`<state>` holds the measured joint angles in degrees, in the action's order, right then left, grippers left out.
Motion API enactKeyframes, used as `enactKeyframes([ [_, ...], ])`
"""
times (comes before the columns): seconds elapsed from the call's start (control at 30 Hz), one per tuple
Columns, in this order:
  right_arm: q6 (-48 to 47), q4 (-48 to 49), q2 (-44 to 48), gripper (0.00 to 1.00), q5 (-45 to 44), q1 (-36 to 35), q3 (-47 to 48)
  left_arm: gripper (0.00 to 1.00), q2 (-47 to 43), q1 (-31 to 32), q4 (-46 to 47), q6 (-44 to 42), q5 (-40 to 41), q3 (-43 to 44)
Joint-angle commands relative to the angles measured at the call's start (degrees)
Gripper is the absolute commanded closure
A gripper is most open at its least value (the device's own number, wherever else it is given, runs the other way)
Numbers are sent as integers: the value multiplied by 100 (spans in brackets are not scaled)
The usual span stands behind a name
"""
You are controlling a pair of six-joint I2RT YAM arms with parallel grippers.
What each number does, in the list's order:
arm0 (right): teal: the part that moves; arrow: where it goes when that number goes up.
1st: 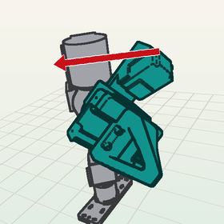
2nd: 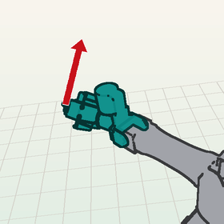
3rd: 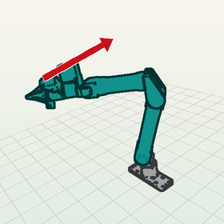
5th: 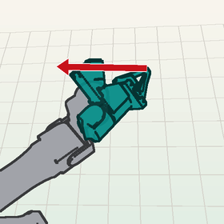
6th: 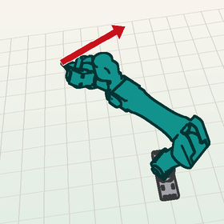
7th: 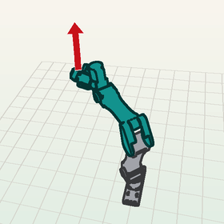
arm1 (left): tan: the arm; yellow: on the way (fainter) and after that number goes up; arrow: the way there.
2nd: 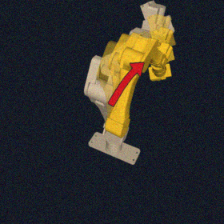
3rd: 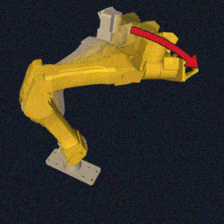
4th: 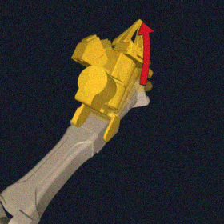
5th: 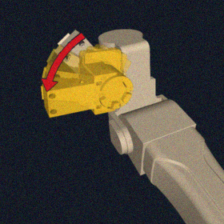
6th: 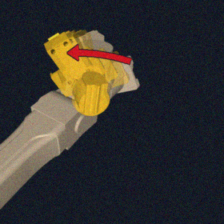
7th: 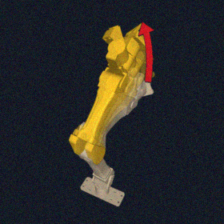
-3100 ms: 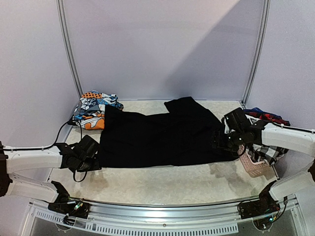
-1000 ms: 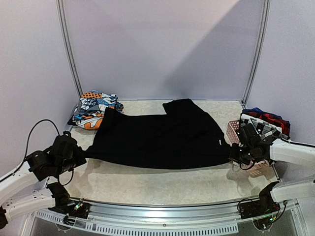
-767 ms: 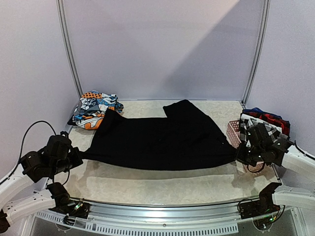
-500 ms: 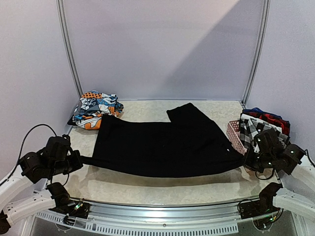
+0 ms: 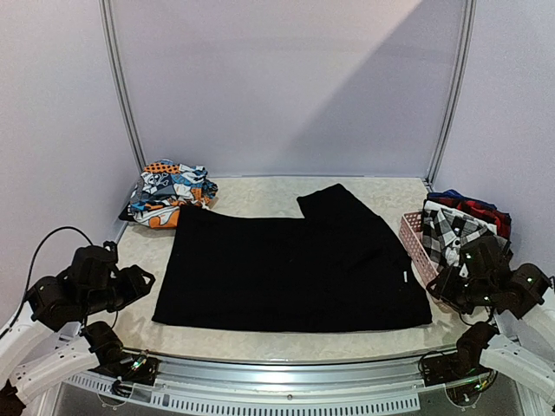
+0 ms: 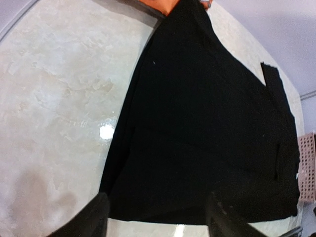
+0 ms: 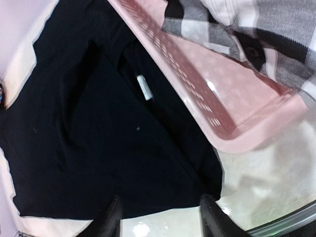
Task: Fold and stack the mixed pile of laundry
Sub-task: Move the 1/3-folded T-shirt to the center of the board, then pick up the 1/3-folded T-shirt from the center of the board.
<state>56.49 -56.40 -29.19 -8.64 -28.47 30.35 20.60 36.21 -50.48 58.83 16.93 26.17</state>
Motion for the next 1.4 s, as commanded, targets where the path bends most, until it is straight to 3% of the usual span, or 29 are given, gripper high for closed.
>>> enactKeyframes([
  [0.0,108,-293,515,40,-212,-24,305,20,-134,-35,-112,-20,26,-83],
  [0.2,-472,425,445,37,281,-27,563,9,-213,-35,269,-351,141,-67],
  [0.43,-1738,1882,-1437,36,499,-19,1432,11,243,-35,1024,-983,320,-69],
  [0.53,-2160,2543,-2396,25,534,-34,1840,14,505,-35,1378,-1276,411,-40],
  [0.6,-2377,2854,-3056,24,536,-35,2202,16,687,-35,1558,-1487,461,-8],
  [0.8,-3036,2662,-5723,23,659,133,4444,19,1260,-32,1701,-2017,632,198],
  [1.0,-3465,1664,-8476,27,802,529,7367,20,1592,-35,1759,-2270,824,258],
  [1.2,-3730,853,-10904,24,1394,843,10369,20,1751,-27,1997,-2292,760,89],
  [1.37,-3635,1331,-11787,22,1825,1088,11071,20,1797,-26,2143,-2233,661,-86],
])
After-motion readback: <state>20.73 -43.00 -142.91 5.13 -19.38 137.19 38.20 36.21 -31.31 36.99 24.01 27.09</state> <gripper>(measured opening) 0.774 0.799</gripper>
